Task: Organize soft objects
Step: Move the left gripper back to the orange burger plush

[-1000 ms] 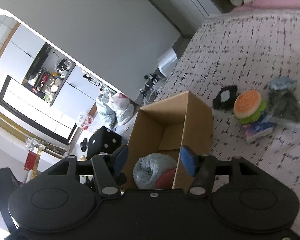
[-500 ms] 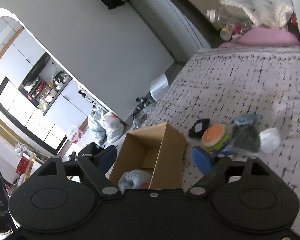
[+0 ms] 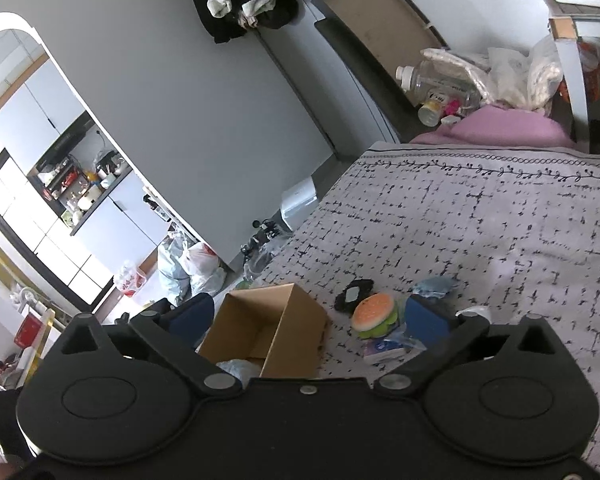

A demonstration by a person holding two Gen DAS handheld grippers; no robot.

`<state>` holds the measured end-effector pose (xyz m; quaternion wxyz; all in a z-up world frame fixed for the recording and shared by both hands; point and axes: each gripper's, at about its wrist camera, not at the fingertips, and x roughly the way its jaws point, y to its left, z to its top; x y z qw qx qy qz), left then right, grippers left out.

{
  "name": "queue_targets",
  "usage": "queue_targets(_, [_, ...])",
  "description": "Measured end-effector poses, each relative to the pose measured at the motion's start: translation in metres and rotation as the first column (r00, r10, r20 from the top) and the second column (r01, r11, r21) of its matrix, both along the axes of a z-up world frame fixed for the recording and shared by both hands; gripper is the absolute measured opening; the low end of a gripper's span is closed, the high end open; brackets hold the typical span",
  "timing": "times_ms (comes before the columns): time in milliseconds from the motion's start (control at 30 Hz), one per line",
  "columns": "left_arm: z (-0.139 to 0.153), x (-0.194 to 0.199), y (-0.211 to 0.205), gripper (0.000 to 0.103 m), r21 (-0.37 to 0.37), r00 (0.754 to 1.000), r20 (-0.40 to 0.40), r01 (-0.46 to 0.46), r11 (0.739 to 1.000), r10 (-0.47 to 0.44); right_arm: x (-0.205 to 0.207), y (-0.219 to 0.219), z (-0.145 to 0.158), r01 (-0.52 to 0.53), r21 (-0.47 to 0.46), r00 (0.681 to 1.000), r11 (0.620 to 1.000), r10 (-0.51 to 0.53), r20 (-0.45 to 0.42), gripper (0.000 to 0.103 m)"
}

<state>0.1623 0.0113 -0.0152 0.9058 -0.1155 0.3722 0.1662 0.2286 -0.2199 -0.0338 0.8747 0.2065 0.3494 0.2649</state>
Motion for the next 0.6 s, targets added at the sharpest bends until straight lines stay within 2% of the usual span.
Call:
queue_targets(400, [-0.002, 0.013, -0.026, 0.103, -0.017, 0.999, 0.019, 0.051, 0.999, -0.051, 0.006, -0.034, 0.004, 0.044, -0.012, 0.999, 0.999, -0.043, 0.029, 0.103])
queue_targets(600, [-0.005, 0.021, -0.038, 0.103, -0.011, 0.998, 0.024, 0.063, 0.998, -0.063, 0.016, -0.054, -0.002, 0.085, -0.015, 0.996, 0.996, -0.085, 0.012, 0.103])
